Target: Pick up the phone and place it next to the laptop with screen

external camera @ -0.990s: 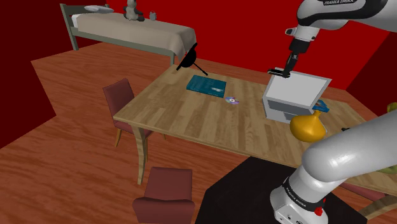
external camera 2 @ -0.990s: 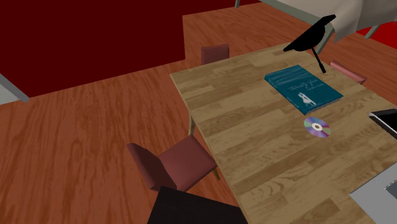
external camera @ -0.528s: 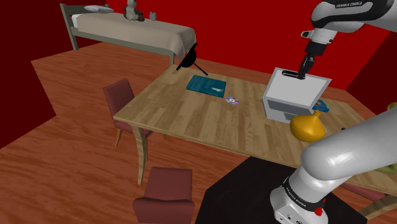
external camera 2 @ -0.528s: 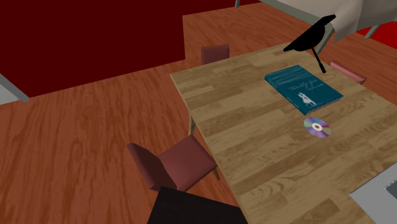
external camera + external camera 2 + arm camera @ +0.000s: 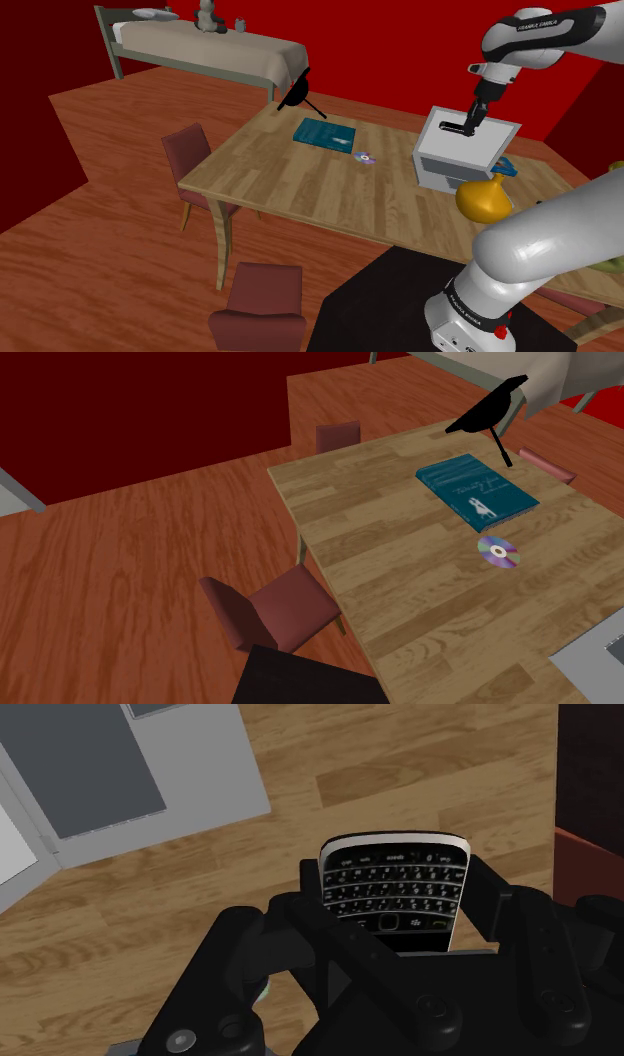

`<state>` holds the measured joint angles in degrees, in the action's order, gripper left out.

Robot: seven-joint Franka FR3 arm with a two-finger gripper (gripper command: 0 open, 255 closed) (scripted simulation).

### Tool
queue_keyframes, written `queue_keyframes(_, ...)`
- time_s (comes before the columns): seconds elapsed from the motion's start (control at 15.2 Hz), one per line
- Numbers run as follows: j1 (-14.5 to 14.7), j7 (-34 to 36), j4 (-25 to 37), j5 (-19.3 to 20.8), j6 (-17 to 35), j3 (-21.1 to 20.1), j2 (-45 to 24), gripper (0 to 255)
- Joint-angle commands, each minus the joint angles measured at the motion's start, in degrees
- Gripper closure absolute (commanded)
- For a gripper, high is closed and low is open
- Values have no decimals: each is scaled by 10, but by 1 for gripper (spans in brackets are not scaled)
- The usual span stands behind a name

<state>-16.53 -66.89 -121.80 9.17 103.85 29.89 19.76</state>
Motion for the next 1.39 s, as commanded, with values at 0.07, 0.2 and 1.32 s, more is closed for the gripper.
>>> queue_keyframes(0.07, -1, 0, -23, 2, 24, 3, 0, 255)
queue_keyframes(0.2, -2, 0, -37, 2, 39, 5, -2, 255)
queue_keyframes(1.32, -1, -12, -134, -5, 176, 29, -45, 255)
